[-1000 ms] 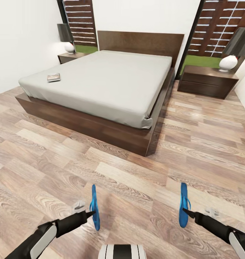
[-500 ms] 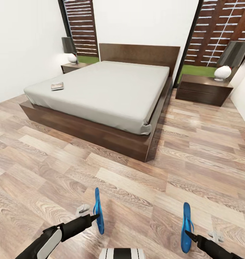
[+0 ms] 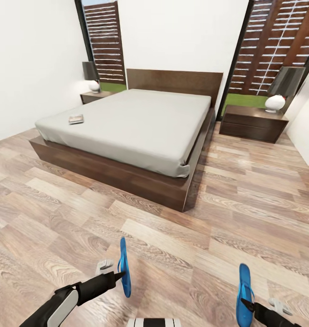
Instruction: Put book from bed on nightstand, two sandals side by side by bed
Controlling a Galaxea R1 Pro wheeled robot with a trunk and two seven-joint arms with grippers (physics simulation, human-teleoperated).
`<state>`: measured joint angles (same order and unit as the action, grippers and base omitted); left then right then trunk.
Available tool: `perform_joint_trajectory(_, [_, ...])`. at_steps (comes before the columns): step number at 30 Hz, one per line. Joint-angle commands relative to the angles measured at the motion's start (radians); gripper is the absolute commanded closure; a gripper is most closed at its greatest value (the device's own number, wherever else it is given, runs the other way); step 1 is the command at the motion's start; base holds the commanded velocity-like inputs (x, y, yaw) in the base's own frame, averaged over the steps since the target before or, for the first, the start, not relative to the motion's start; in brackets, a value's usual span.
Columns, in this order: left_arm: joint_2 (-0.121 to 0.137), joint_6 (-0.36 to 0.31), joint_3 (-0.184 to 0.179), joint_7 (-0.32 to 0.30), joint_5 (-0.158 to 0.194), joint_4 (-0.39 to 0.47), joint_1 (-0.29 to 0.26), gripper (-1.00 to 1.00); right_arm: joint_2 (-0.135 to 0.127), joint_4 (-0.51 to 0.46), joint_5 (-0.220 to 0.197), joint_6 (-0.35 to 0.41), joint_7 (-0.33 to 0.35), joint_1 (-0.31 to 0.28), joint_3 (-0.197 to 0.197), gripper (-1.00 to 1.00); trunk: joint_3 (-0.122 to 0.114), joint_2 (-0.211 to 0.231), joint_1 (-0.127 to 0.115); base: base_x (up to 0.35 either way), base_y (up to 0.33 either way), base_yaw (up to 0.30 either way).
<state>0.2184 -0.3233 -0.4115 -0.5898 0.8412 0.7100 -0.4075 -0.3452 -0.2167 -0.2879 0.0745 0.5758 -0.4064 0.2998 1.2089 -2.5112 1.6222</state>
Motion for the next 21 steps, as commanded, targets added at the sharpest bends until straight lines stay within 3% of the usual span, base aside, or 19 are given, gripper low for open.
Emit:
perform_joint_trajectory(1, [0.001,-0.006,-0.003,-0.001,0.007,0.000,-0.001,1.00,-0.001,0.001,-0.009,0.010,0.002,0.000,0.001,1.00,-0.003,0.000,-0.001,0.000,0.000,0.000])
perform_joint_trajectory(4, [0.001,-0.005,-0.003,0.001,0.006,-0.001,-0.001,1.00,-0.001,0.005,-0.005,0.012,0.032,0.000,0.000,1.00,-0.015,0.001,-0.002,0.000,0.000,0.000])
perform_joint_trajectory(10, [0.001,-0.005,-0.003,0.001,0.006,-0.001,-0.001,1.00,-0.006,0.006,-0.009,0.013,0.471,0.000,0.001,1.00,-0.038,0.002,-0.005,0.000,0.000,0.000])
perform_joint_trajectory(14, [0.001,-0.005,-0.004,0.001,0.006,-0.001,-0.001,1.00,-0.004,0.007,-0.008,0.006,0.529,0.000,0.001,1.00,-0.053,0.003,-0.006,0.000,0.000,0.000])
perform_joint_trajectory(21, [0.000,-0.005,-0.004,0.001,0.006,-0.001,-0.001,1.00,-0.003,0.006,-0.008,0.009,0.541,0.000,0.000,1.00,-0.081,0.005,-0.010,0.000,0.000,0.000])
